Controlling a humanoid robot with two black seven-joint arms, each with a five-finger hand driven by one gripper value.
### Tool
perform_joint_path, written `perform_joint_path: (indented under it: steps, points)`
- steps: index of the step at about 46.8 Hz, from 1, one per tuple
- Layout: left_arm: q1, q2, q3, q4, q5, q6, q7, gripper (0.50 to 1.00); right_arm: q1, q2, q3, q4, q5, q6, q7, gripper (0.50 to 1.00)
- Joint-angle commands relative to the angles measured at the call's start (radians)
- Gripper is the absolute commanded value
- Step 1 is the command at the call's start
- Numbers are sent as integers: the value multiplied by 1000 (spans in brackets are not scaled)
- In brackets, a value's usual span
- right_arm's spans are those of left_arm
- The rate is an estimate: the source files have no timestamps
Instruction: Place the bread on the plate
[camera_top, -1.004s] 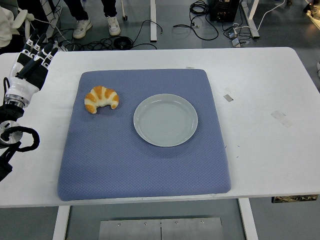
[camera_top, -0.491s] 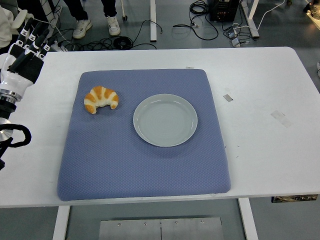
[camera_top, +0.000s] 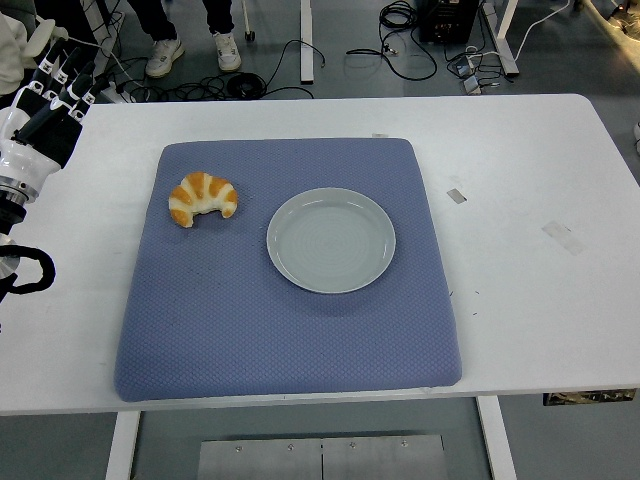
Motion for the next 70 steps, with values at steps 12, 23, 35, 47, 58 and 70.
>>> perform_joint_path:
  steps: [12, 23, 35, 47, 58, 70]
  points:
    - [-32, 65, 119, -38, 6, 32, 0, 981, 0, 0, 0, -1, 0, 0, 0, 1000]
    - [-63, 182, 264, -198, 15, 126, 0, 980, 1, 0, 0, 1, 0, 0, 0, 1000]
    - [-176, 265, 507, -276, 123, 232, 14, 974, 0, 0, 0, 1, 0, 0, 0, 1000]
    - [-310, 294, 786, -301, 140, 324, 17, 963, 0, 0, 0, -1, 0, 0, 0, 1000]
    - [-324, 292, 847, -335, 205, 348, 6, 983, 0, 0, 0, 1, 0, 0, 0, 1000]
    - [-330, 276, 850, -335, 316, 394, 39, 980, 1, 0, 0, 1, 0, 0, 0, 1000]
